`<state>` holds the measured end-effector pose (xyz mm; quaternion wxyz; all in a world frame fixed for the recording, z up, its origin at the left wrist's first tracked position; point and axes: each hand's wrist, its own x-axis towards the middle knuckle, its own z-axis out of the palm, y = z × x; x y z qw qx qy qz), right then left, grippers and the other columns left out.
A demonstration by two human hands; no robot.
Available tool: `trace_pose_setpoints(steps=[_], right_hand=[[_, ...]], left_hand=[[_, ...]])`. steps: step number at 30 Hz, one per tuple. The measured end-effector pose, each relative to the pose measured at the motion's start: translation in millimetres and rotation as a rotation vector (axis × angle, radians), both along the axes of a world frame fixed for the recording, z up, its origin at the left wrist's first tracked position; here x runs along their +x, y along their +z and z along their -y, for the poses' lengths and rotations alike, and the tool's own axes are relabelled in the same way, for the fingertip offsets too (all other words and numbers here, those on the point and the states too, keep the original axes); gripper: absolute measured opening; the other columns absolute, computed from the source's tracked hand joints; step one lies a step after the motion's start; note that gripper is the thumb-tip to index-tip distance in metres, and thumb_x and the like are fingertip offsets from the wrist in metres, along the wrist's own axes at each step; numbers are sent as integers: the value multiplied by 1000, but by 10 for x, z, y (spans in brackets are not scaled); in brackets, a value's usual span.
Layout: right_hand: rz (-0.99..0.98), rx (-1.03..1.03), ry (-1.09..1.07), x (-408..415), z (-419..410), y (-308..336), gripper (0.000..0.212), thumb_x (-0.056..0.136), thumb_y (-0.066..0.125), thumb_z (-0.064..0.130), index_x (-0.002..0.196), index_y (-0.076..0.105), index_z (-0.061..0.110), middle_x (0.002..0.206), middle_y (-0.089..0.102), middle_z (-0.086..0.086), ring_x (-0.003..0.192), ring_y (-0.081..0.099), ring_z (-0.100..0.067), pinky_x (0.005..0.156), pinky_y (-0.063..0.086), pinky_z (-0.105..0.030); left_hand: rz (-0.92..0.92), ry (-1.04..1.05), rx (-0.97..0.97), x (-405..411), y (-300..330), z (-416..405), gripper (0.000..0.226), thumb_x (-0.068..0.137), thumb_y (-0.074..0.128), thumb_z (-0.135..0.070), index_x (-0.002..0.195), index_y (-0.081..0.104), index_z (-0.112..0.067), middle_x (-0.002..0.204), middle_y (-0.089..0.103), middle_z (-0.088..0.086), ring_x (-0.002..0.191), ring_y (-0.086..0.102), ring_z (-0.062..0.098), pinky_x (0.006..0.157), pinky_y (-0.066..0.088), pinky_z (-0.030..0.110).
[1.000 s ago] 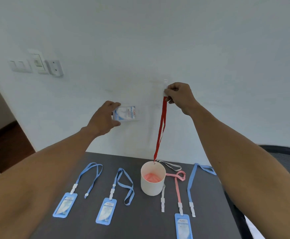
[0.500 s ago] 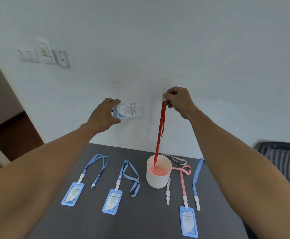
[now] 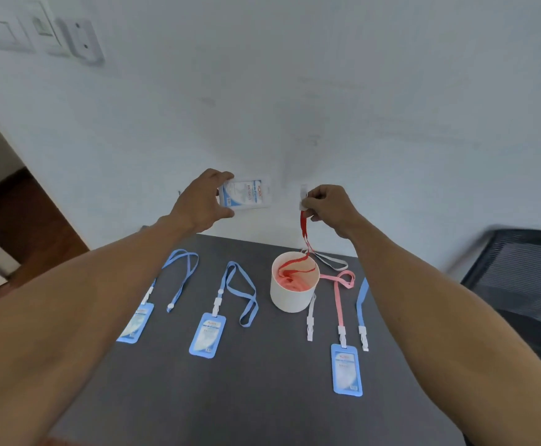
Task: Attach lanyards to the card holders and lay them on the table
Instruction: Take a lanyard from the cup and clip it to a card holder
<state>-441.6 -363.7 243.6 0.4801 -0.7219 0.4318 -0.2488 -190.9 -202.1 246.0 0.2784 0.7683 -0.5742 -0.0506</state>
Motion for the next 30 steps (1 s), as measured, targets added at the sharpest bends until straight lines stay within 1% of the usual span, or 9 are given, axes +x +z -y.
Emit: trace_pose_setpoints(steps=[10, 15, 17, 19, 21, 24, 26, 28, 30], right_hand=[[-117, 169, -32, -88, -42, -936, 13, 87, 67, -3, 79, 61, 4, 73, 67, -14, 68, 72, -23, 68, 57, -38], [-322, 118, -61, -155, -86, -1389, 14, 81, 75, 7, 72, 64, 8, 67, 61, -3, 63, 56, -18, 52, 40, -18], [-378, 107, -60, -191, -99, -1561, 7, 79, 78, 10, 82, 74, 5, 79, 70, -7, 68, 57, -19, 58, 44, -23], [-434, 127, -40, -213, -114, -1647, 18, 80, 78, 12, 93, 76, 0, 88, 73, -14, 69, 58, -19, 64, 46, -25], [-468, 108, -46, -207, -127, -1706, 23, 80, 77, 14, 92, 75, -6, 91, 74, -21, 72, 61, -24, 70, 50, -30], [-498, 82, -65, -204, -148, -1700, 24, 82, 73, 16, 92, 74, -6, 91, 75, -17, 81, 69, -31, 78, 59, -39], [-451, 105, -97, -223, -151, -1671, 18, 79, 71, 9, 87, 71, -7, 79, 66, -8, 69, 60, -23, 65, 52, -31], [-373, 120, -122, -268, -166, -1624, 2, 79, 71, 6, 78, 70, 5, 74, 62, 3, 63, 53, -15, 60, 43, -24], [-301, 116, -133, -326, -195, -1572, 9, 79, 74, 7, 81, 71, 16, 74, 62, 8, 66, 55, -10, 61, 42, -18]], left_hand=[[-52, -24, 113, -73, -625, 23, 83, 74, 88, -22, 146, 46, -20, 133, 51, 3, 104, 52, 12, 84, 48, 26], [-73, -28, 140, -86, -884, 19, 81, 75, 87, -22, 145, 47, -18, 131, 51, 4, 106, 55, 16, 80, 45, 21], [-83, -32, 150, -104, -962, 21, 81, 75, 87, -22, 145, 47, -18, 131, 52, 5, 104, 55, 16, 80, 48, 22], [-99, -39, 158, -126, -1031, 32, 80, 76, 87, -21, 145, 47, -17, 130, 52, 6, 105, 55, 17, 82, 49, 24], [-101, -41, 169, -152, -1093, 41, 81, 75, 87, -22, 145, 47, -17, 130, 52, 5, 106, 53, 15, 84, 50, 26], [-89, -46, 179, -191, -1152, 60, 81, 73, 88, -24, 144, 48, -18, 129, 53, 5, 106, 53, 13, 91, 54, 33], [-86, -53, 185, -217, -1172, 71, 81, 73, 88, -24, 144, 48, -17, 129, 54, 6, 104, 53, 14, 89, 52, 30], [-72, -59, 183, -253, -1182, 73, 81, 74, 88, -24, 144, 48, -17, 129, 54, 6, 103, 51, 12, 86, 50, 27], [-60, -66, 184, -285, -1191, 71, 80, 75, 87, -25, 144, 47, -18, 130, 53, 6, 105, 50, 10, 85, 51, 26]])
